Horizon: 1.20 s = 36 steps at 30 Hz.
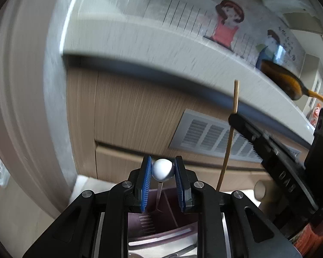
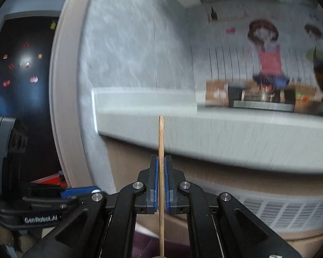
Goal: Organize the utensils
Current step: 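Lift both held utensils and drop them into the purple caddy, then grasp the dark brown plastic spoon with the right tool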
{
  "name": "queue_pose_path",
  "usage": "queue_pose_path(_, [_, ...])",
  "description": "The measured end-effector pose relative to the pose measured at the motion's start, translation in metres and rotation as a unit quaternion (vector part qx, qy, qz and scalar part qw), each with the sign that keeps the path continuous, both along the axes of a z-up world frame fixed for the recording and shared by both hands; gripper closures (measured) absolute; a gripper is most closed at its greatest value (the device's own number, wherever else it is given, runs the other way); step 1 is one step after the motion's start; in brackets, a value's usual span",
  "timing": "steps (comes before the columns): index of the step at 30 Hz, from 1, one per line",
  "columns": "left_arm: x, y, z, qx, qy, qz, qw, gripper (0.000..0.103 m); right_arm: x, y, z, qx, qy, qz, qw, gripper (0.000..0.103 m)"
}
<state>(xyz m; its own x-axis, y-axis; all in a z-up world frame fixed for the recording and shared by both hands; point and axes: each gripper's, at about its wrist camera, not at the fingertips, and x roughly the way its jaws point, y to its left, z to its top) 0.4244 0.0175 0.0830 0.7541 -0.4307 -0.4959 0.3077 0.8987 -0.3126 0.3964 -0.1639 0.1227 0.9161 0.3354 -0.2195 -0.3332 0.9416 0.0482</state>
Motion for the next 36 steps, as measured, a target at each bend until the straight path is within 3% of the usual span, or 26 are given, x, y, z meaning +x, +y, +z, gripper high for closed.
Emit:
queue_pose_path(3, [0.011, -0.003, -0.018, -0.001, 0.026, 0.000, 0.9997, 0.081, 0.009, -0.003, -0.029, -0.006, 0.035, -0.003, 0.999, 0.098])
queue_pose_path(6, [0.011, -0.004, -0.030, -0.007, 0.038, -0.012, 0.9992, 0.077, 0.020, -0.011, -0.056, -0.010, 0.111, 0.018, 0.994, 0.096])
queue_pose_path(7, [0.010, -0.005, -0.030, -0.006, 0.036, -0.013, 0.9992, 0.069, 0.020, -0.013, -0.060, -0.011, 0.123, 0.018, 0.992, 0.095])
queue_pose_path(8, [0.006, -0.005, -0.030, 0.000, 0.032, -0.010, 0.9994, 0.057, 0.017, -0.015, -0.063, -0.016, 0.129, 0.014, 0.991, 0.094])
queue_pose_path(10, [-0.008, -0.005, -0.025, 0.015, 0.013, 0.001, 0.9998, 0.049, 0.005, -0.019, -0.065, -0.028, 0.126, 0.009, 0.992, 0.093])
queue_pose_path(15, [-0.052, 0.002, -0.014, 0.065, -0.031, 0.045, 0.9964, 0.047, -0.043, -0.030, -0.057, -0.042, 0.121, 0.026, 0.991, 0.084])
queue_pose_path(19, [-0.090, 0.013, -0.028, 0.104, -0.046, 0.066, 0.9913, 0.043, -0.066, -0.027, -0.079, -0.055, 0.194, 0.111, 0.973, 0.082])
queue_pose_path(22, [-0.108, 0.023, -0.048, 0.108, -0.013, 0.065, 0.9919, 0.043, -0.077, -0.012, -0.110, -0.099, 0.246, 0.156, 0.952, 0.082])
queue_pose_path(24, [-0.118, 0.032, -0.068, 0.102, 0.023, 0.064, 0.9925, 0.043, -0.084, -0.003, -0.134, -0.139, 0.256, 0.155, 0.944, 0.082])
queue_pose_path(30, [-0.139, 0.055, -0.123, 0.080, 0.108, 0.068, 0.9887, 0.043, -0.072, 0.009, -0.167, -0.128, 0.303, 0.162, 0.930, 0.082])
queue_pose_path(36, [-0.158, 0.062, -0.141, 0.070, 0.120, 0.060, 0.9885, 0.043, -0.062, 0.031, -0.180, -0.156, 0.306, 0.177, 0.922, 0.082])
